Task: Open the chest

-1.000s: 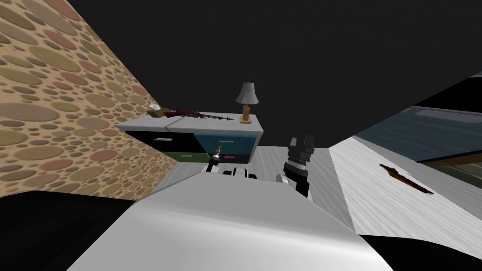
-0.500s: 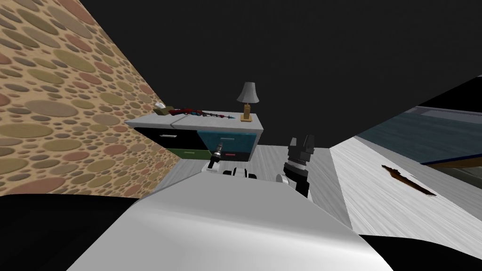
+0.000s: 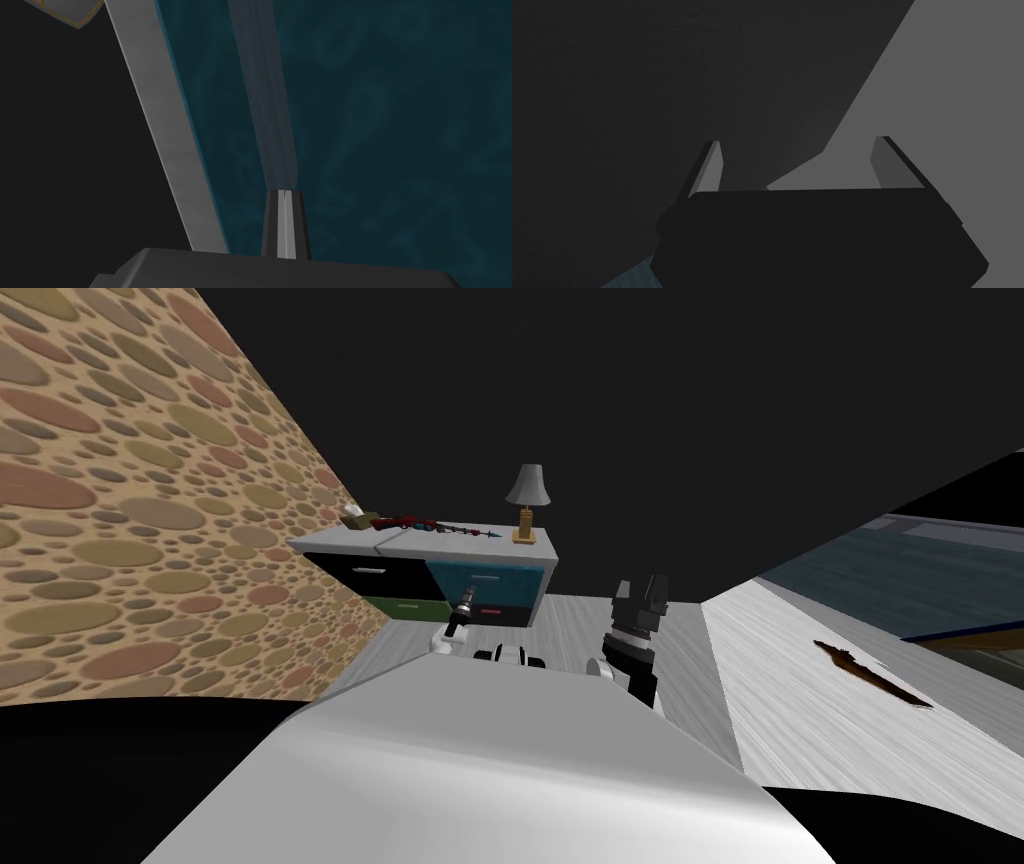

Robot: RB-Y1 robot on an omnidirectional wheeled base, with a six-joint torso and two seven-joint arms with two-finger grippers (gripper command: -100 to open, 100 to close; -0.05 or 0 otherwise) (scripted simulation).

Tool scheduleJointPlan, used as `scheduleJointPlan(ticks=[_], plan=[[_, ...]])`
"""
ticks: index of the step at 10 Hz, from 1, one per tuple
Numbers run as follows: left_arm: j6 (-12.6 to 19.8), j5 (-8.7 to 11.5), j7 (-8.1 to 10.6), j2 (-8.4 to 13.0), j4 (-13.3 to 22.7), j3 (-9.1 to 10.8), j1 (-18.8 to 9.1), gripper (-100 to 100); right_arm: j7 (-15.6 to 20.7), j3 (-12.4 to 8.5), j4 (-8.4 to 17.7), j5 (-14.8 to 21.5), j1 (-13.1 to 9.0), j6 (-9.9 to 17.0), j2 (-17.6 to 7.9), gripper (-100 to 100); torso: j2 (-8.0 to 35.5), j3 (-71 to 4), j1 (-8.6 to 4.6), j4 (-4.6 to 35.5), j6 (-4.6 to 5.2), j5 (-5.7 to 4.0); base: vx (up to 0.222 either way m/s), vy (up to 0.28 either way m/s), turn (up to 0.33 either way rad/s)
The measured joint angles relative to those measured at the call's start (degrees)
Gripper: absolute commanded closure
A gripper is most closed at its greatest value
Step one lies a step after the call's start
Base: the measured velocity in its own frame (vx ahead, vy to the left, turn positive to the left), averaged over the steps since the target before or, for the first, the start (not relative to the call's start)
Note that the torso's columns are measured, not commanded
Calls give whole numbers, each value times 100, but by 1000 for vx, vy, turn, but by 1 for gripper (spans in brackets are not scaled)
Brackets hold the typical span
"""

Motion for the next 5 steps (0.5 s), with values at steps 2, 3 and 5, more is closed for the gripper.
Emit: scheduleJointPlan(ticks=[2, 3, 5], plan=[[-63, 3, -13, 0, 300, 25, -179, 100, 0, 0, 0, 0, 1, 0, 0, 0, -13, -8, 1, -4, -1, 0, -37, -11, 31], [-106, -2, -8, 23, 484, 70, -359, 100, 0, 0, 0, 0, 0, 0, 0, 0, 7, 2, -3, 1, -1, -1, -98, -24, 36], [-198, -10, 35, 98, 863, 136, -684, 100, 0, 0, 0, 0, -1, 0, 0, 0, 26, 15, -8, 7, -1, -3, -131, -30, 45]])
